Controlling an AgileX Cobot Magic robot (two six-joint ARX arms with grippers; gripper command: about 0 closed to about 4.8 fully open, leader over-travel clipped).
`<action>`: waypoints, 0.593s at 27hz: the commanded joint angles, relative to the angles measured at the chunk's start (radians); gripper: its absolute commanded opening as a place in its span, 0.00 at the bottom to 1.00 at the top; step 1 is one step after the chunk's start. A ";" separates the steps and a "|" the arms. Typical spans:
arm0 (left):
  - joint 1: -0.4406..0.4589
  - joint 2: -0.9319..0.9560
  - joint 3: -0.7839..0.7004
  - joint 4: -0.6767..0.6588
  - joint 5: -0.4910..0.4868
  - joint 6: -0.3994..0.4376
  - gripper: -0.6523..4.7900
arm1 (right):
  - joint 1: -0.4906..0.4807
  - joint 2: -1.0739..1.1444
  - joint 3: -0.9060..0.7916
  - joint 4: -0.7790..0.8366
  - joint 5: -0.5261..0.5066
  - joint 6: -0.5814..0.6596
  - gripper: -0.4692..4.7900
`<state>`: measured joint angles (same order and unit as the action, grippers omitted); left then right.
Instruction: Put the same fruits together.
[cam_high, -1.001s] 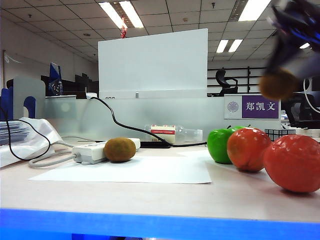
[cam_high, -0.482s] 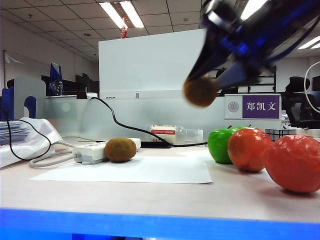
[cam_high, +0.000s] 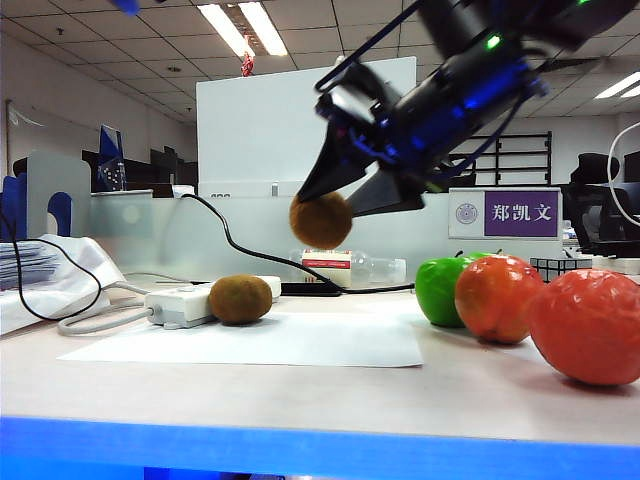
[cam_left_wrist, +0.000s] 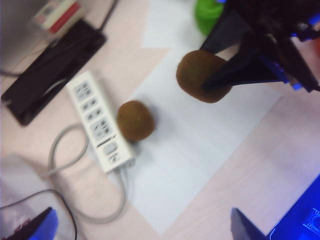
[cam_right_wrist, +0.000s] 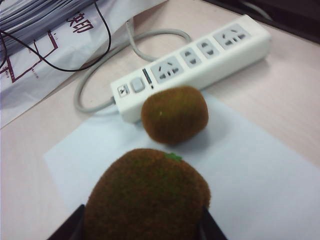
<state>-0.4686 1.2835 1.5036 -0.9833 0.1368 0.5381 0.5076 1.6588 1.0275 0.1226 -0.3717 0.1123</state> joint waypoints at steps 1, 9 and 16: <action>0.053 -0.006 0.003 0.035 0.082 -0.018 1.00 | 0.001 0.054 0.059 0.017 -0.016 -0.021 0.07; 0.085 -0.006 0.003 0.037 0.110 -0.016 1.00 | 0.005 0.195 0.150 0.015 -0.073 -0.038 0.07; 0.109 -0.005 0.003 0.051 0.111 -0.014 1.00 | 0.010 0.243 0.157 0.010 -0.075 -0.040 0.08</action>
<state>-0.3660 1.2816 1.5040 -0.9440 0.2417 0.5232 0.5159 1.9053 1.1790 0.1150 -0.4397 0.0780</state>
